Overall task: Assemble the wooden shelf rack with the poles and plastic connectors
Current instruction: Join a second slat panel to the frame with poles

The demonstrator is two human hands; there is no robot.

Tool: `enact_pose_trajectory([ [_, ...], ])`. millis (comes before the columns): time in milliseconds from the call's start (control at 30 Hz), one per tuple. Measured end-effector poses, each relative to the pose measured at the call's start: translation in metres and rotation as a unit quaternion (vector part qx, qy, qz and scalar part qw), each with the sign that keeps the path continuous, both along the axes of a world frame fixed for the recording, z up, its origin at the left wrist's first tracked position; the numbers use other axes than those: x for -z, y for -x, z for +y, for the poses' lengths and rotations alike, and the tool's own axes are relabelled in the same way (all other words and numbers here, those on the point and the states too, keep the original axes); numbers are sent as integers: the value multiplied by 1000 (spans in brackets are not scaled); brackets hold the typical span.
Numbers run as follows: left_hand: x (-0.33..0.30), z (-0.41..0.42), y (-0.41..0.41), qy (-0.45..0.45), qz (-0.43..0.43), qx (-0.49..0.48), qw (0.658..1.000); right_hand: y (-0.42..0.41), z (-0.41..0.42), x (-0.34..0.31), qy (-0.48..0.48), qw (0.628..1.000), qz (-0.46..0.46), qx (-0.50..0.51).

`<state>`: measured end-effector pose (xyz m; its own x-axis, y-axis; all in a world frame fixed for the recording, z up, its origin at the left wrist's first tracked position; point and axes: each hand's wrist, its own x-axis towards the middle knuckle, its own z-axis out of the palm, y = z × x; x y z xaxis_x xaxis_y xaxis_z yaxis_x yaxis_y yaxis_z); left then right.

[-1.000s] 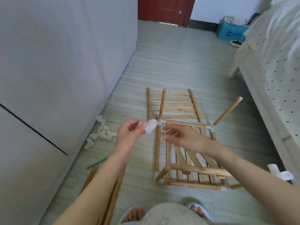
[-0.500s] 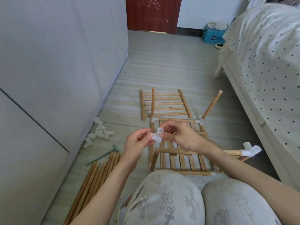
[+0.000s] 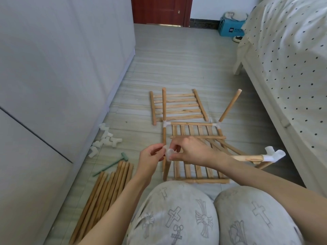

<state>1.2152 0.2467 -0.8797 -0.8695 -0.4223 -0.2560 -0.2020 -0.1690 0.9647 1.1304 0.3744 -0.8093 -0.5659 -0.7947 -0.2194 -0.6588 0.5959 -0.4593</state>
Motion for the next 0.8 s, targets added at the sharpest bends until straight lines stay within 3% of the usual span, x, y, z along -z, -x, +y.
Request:
enact_pose_trajectory([
  [200, 1, -5, -11, 32, 3, 52, 998, 1, -2, 5, 1, 1000, 19, -4],
  [367, -5, -7, -17, 21, 25, 80, 996, 5, 0, 6, 41, 996, -68, 36],
  [433, -8, -6, -18, 15, 30, 95, 995, 8, 6, 8, 44, 996, -64, 51],
  [667, -8, 11, -8, 222, 11, 145, 964, 2, 42, 38, -56, 995, 9, 80],
  [800, -2, 16, -5, 215, 10, 102, 971, -1, 46, 50, -60, 996, 34, 48],
])
